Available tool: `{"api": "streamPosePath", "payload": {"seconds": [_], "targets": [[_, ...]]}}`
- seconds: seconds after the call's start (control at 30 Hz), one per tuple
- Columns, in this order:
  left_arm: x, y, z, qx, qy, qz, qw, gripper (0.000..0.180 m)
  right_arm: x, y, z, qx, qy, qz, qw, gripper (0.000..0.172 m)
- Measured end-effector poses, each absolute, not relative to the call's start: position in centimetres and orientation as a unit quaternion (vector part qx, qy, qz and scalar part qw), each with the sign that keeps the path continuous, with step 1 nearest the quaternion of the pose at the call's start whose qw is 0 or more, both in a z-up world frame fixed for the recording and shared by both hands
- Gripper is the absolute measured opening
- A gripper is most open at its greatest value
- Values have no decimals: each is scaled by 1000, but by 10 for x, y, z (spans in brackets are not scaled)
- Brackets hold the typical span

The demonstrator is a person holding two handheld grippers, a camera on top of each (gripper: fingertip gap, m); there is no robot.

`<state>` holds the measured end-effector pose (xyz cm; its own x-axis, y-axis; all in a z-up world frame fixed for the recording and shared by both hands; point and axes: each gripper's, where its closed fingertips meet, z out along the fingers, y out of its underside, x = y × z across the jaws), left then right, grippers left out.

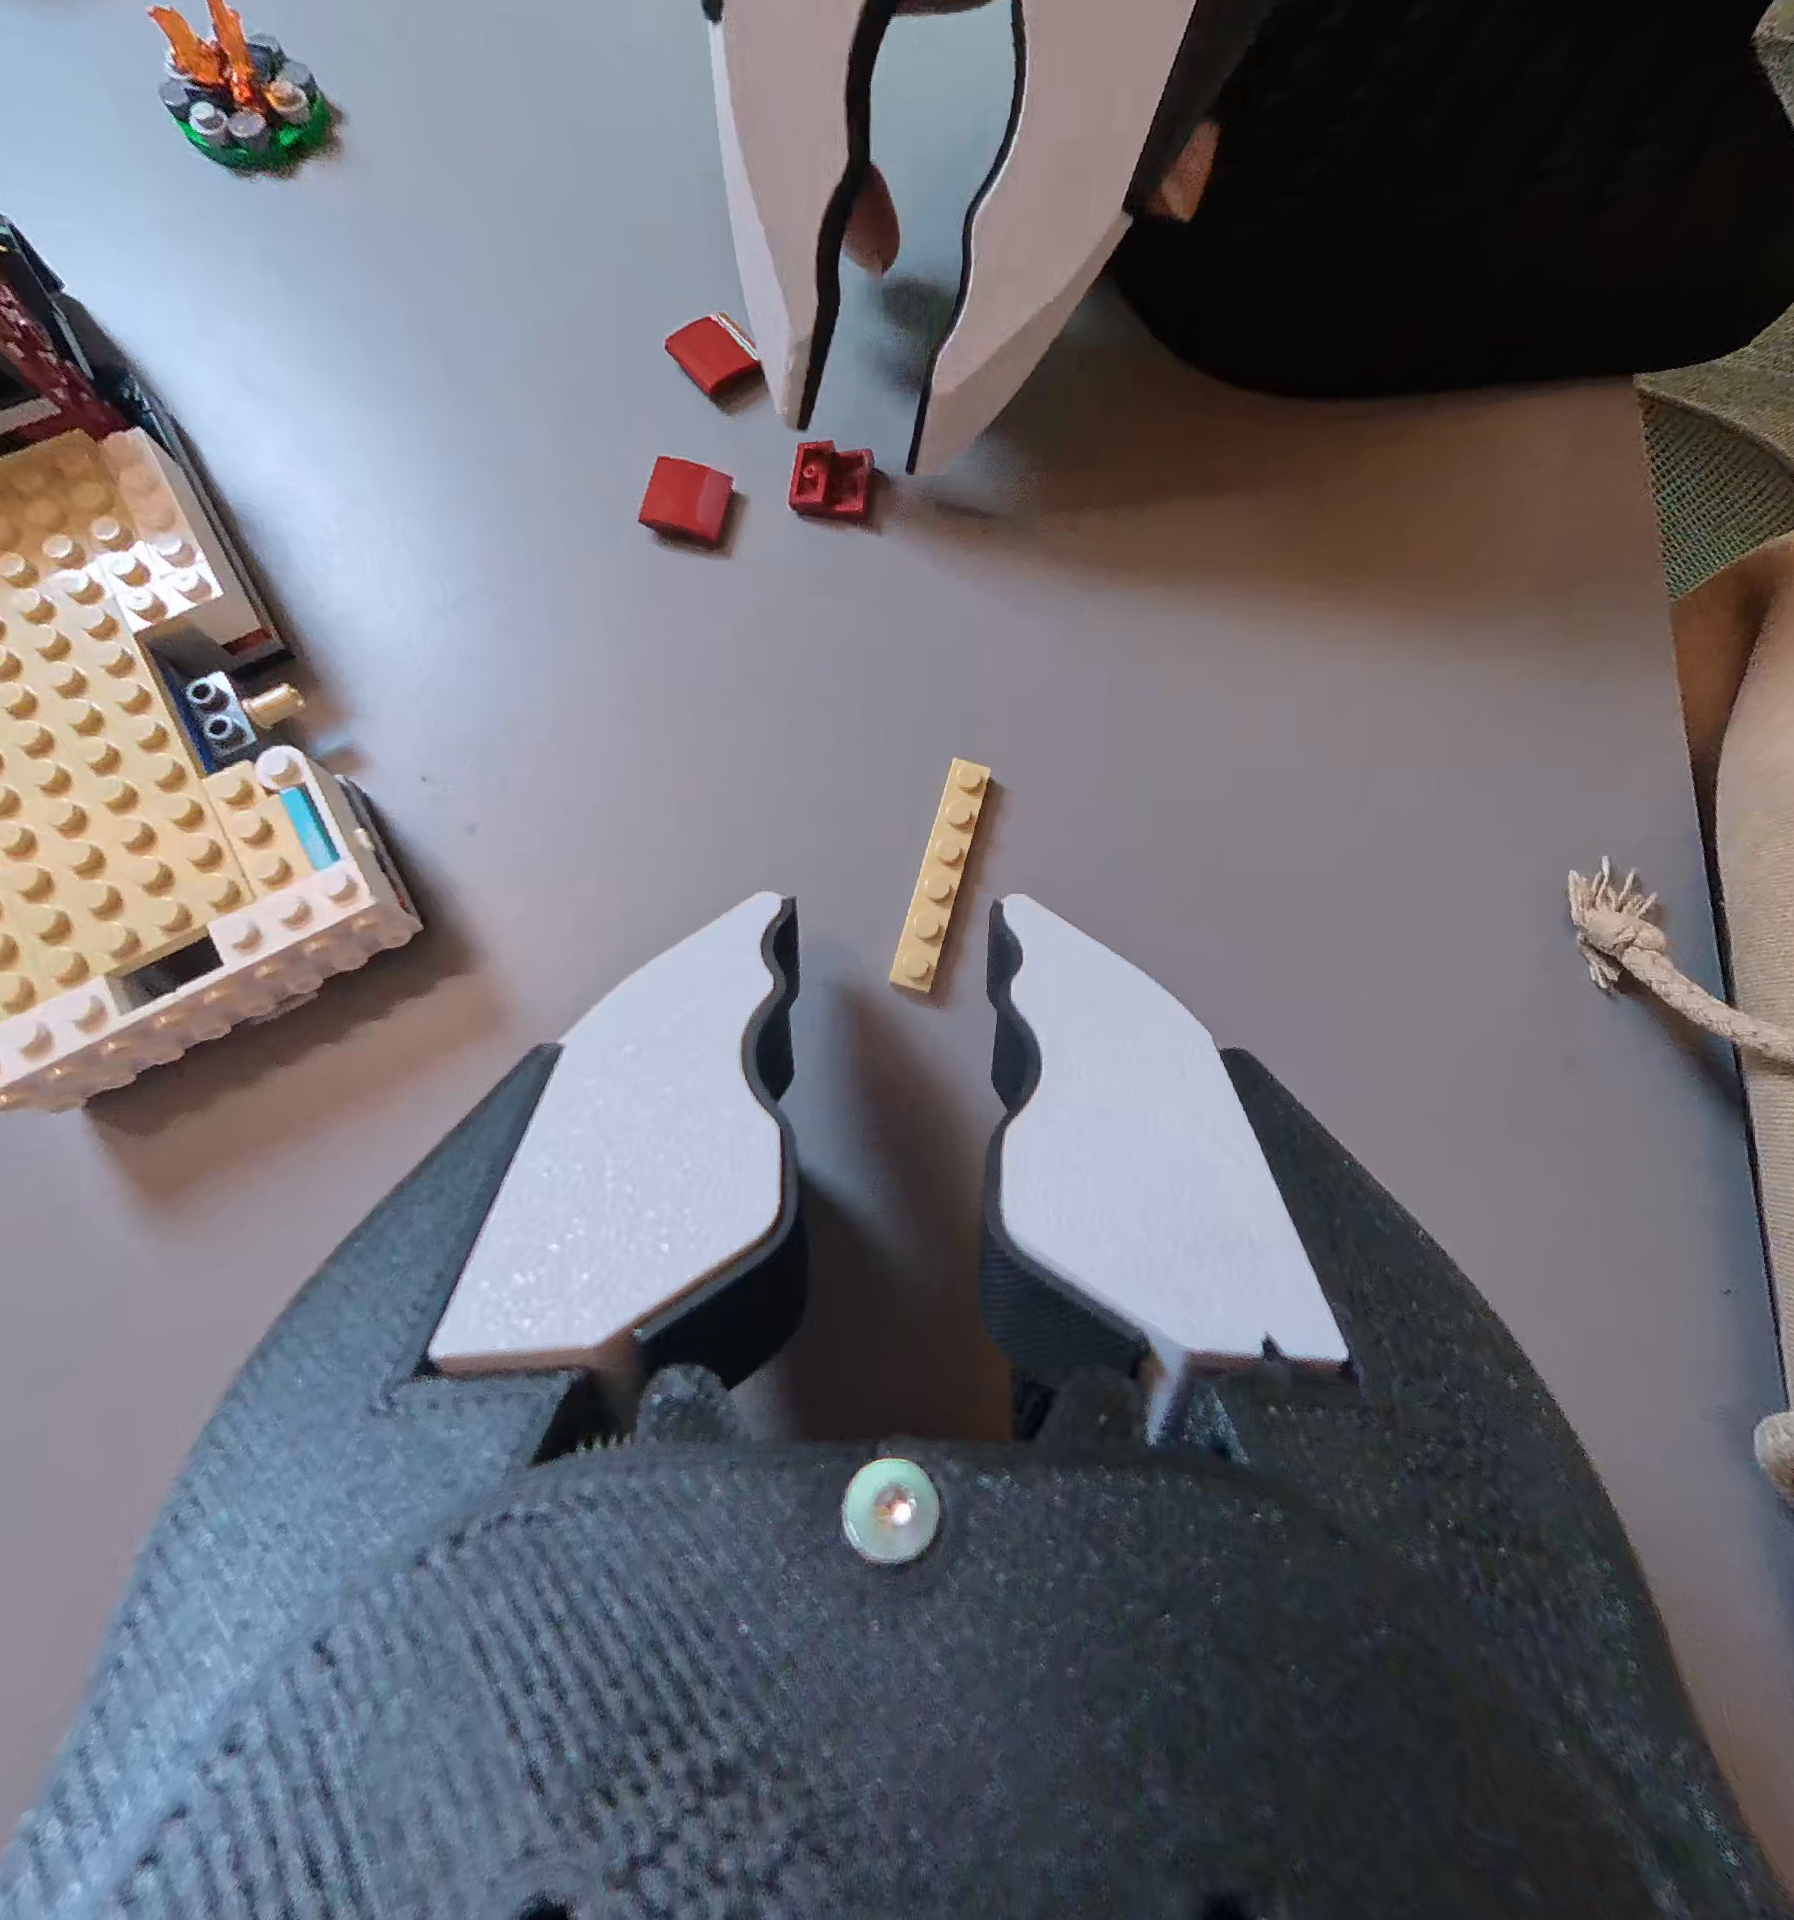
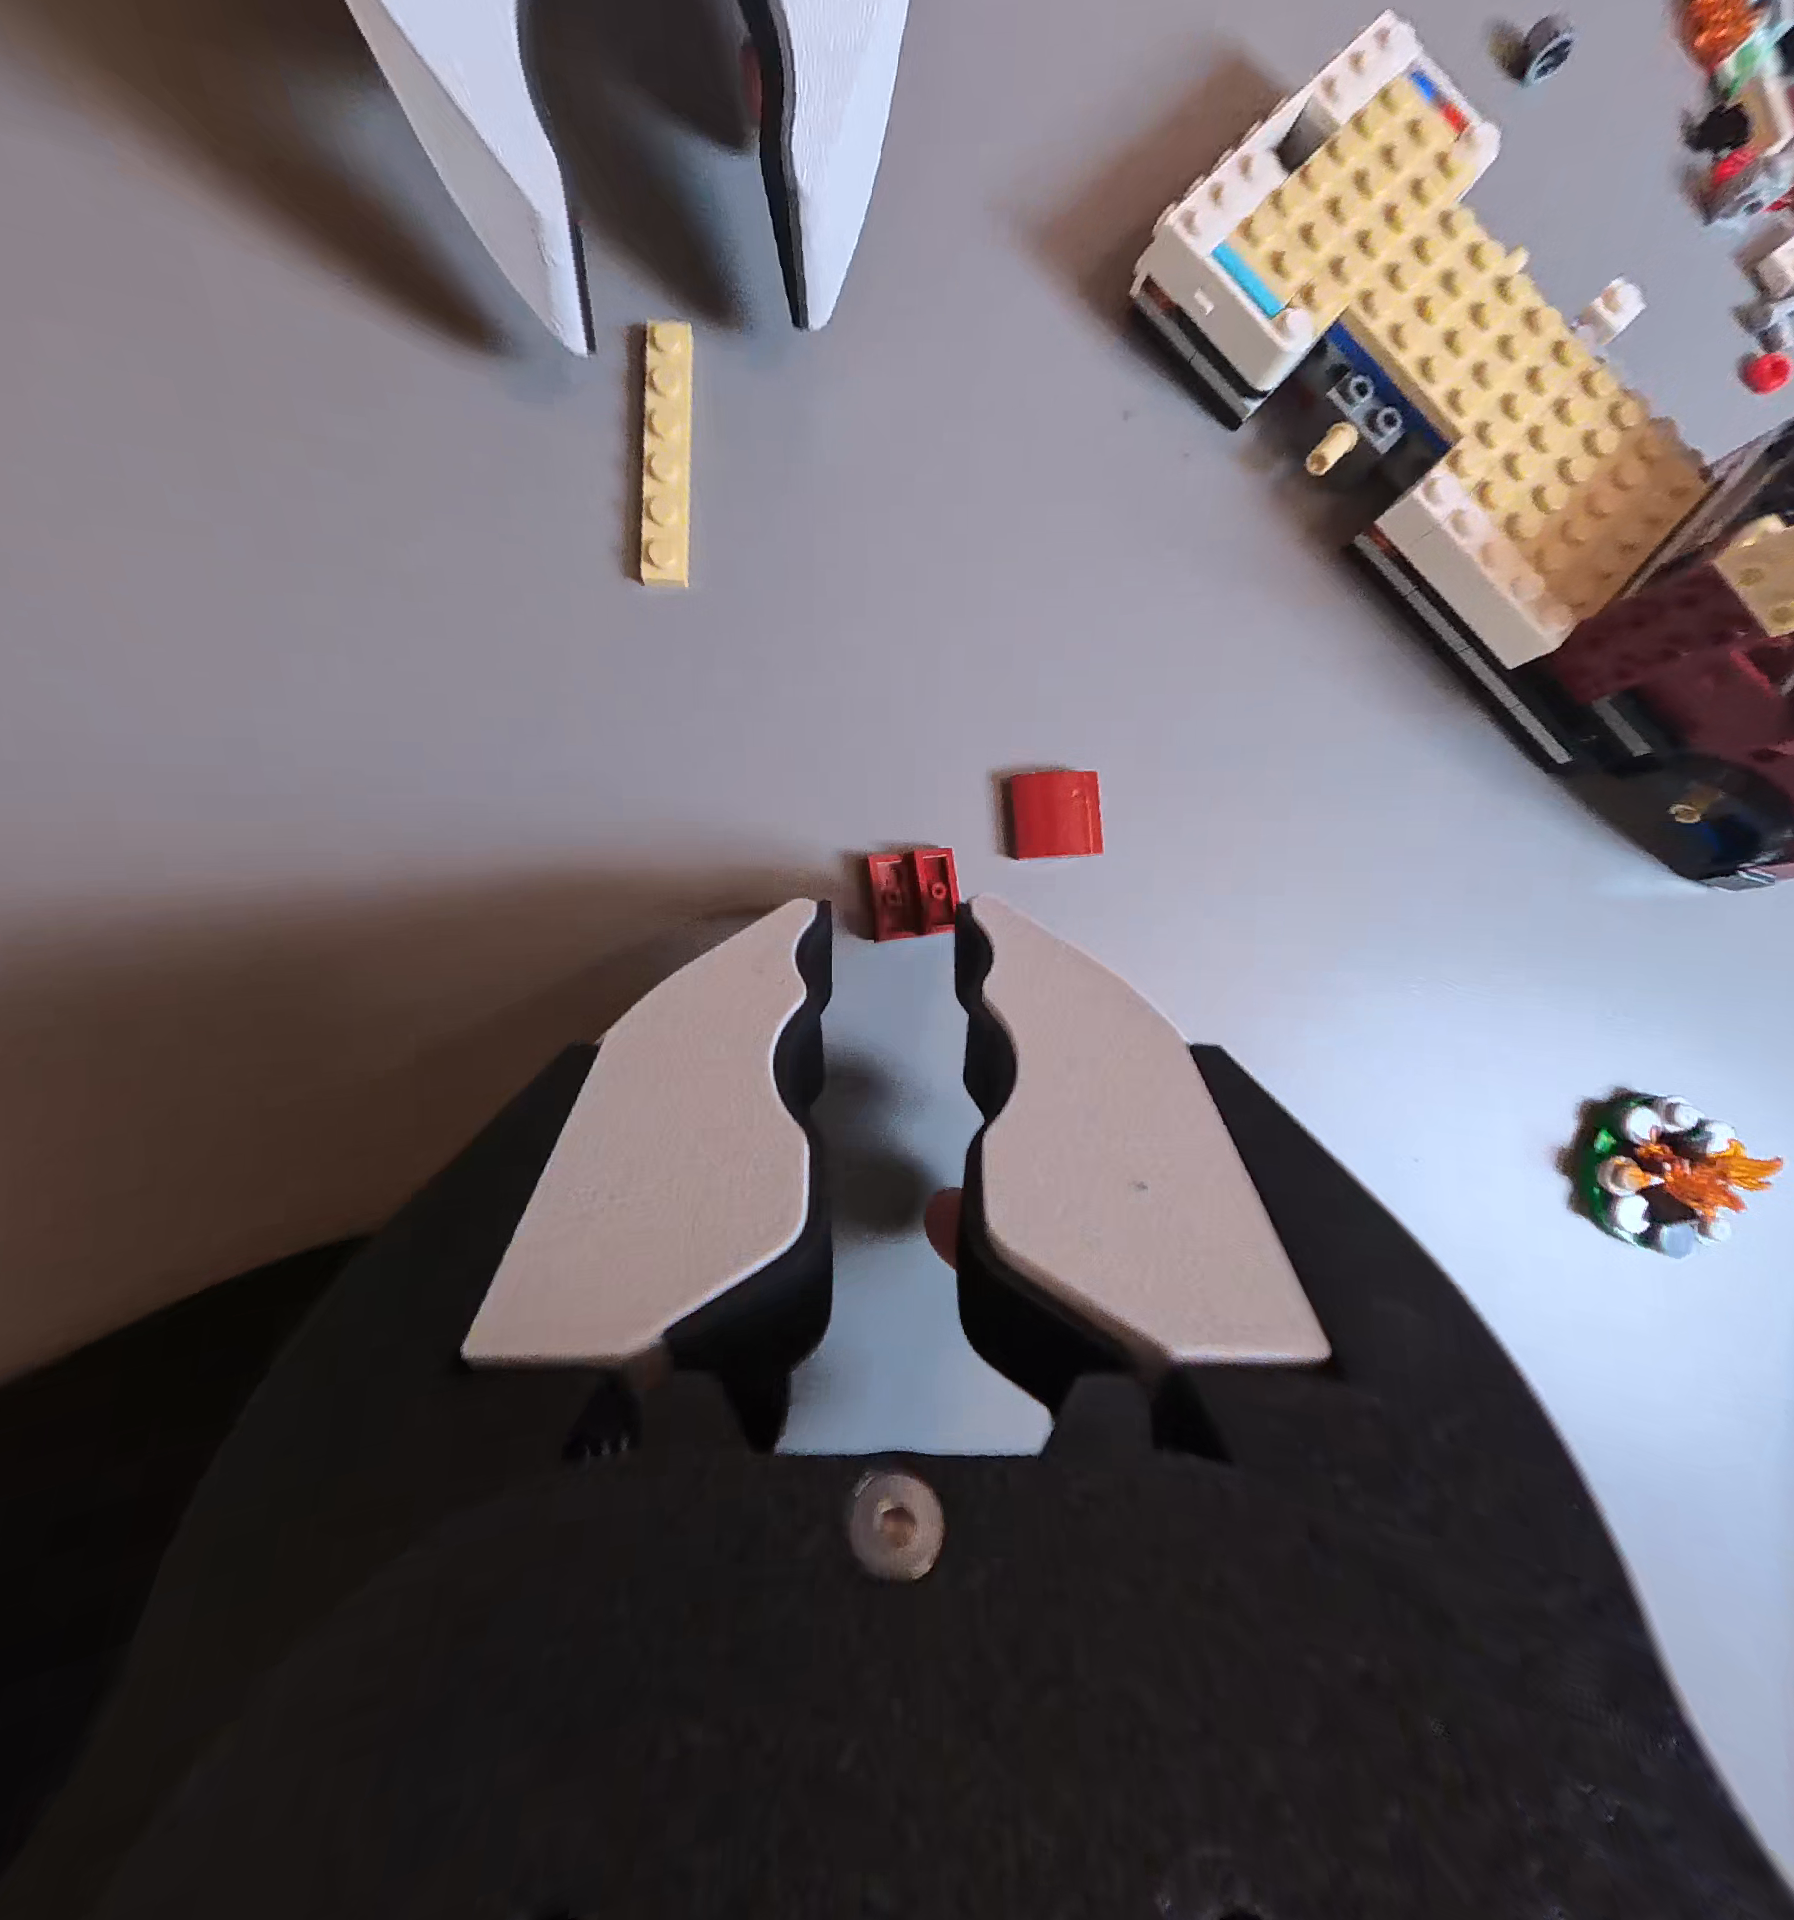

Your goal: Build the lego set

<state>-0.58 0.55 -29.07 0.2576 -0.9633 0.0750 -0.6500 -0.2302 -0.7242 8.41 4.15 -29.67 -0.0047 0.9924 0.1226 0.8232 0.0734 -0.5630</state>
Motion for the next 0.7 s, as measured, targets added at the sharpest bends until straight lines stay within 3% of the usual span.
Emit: {"api": "streamPosePath", "payload": {"seconds": [0.23,0.47,0.7], "targets": [[0,7,-280,-718,549,-267,334,33,78,43,-300,-657,-705,171,205,12],[19,5,-255,-652,567,-263,430,28,39,-4,-245,-614,-638,427,184,11],[28,-10,-235,-599,587,-275,470,15,22,-23,-223,-580,-602,524,165,11]]}}
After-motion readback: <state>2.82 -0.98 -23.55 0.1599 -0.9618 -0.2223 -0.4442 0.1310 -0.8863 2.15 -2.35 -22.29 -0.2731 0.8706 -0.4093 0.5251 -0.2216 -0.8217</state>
